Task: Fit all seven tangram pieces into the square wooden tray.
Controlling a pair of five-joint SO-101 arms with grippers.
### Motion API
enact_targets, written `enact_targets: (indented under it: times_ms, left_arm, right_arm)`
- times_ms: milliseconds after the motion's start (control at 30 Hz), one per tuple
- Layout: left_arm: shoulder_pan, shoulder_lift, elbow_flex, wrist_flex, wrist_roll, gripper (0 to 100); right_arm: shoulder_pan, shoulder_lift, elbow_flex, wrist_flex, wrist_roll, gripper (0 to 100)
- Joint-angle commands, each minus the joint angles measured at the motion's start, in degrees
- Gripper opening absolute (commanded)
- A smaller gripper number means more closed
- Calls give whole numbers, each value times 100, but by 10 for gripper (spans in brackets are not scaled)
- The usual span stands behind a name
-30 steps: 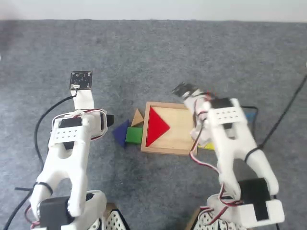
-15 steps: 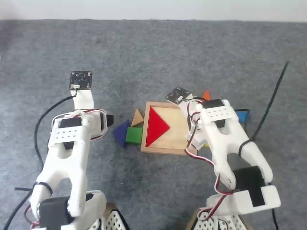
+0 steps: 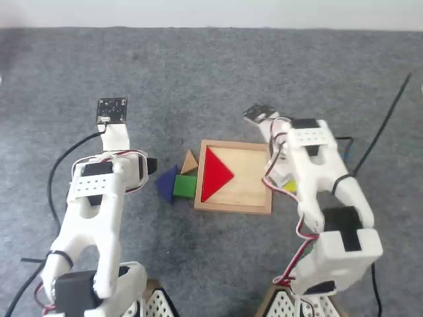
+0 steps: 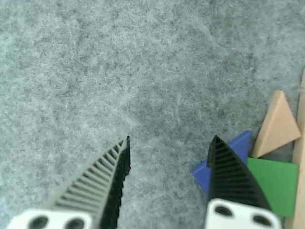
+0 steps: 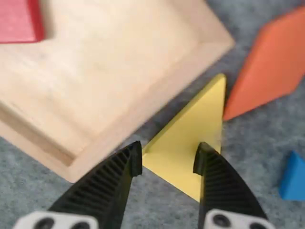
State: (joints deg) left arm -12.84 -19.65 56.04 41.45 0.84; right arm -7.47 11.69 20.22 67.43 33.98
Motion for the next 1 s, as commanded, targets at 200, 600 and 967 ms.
enact_targets:
  times_ms: [200, 600, 967]
  left_arm:
    - [-35, -44, -154, 44, 35, 256]
    - [-26, -35, -154, 18, 35, 256]
    - [-26, -35, -154, 18, 35, 256]
  right_arm:
    - [479, -4, -229, 84, 308, 213]
    - [347, -1130, 18, 716, 1231, 389]
    - [-31, -1130, 1134, -374, 1723, 413]
